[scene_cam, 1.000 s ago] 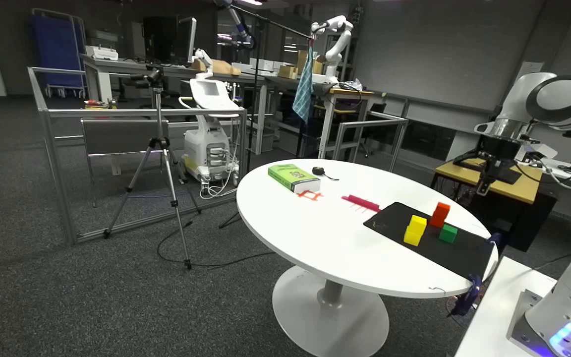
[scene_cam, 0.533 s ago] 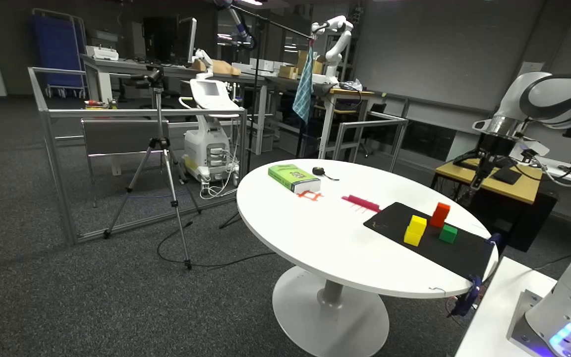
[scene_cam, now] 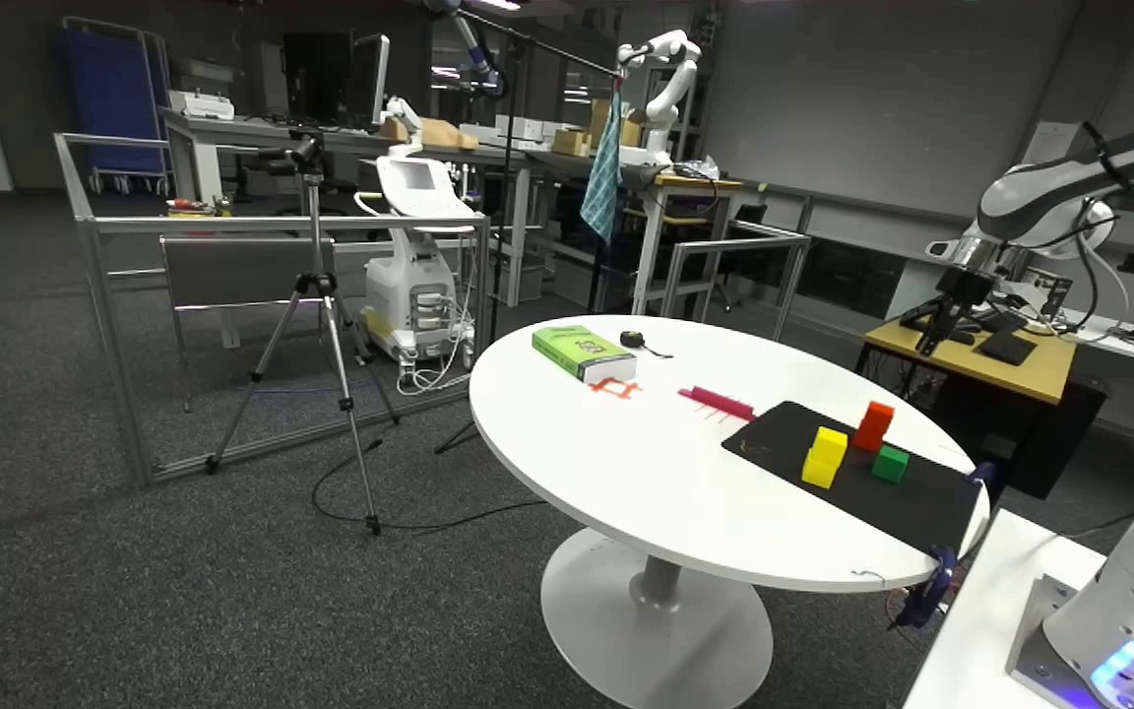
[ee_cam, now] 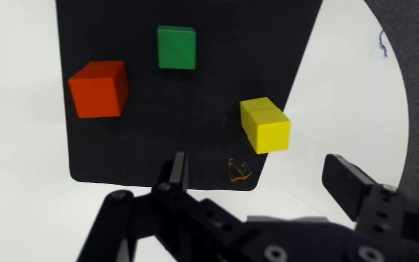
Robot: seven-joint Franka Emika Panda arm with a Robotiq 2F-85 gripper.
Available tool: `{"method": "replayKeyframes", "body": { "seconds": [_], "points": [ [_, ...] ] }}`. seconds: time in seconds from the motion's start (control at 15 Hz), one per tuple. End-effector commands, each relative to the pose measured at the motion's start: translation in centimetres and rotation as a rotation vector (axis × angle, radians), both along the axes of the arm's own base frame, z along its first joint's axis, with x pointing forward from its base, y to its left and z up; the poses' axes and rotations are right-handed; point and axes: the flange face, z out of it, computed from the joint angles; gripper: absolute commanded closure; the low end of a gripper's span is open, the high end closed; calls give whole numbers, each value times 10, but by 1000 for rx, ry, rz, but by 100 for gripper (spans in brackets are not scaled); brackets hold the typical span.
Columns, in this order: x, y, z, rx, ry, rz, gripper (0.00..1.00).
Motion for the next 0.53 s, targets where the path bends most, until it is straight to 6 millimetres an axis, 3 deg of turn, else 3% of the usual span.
{"method": "replayKeyframes", "body": {
  "seconds": [0.0,0.2,0.47],
  "points": [
    [46,-52,-10,-101,23,17,0],
    [72,-83,-18,-179,-35,-52,0],
    [101,-99,-43,-351,-38,-106,0]
  ]
}}
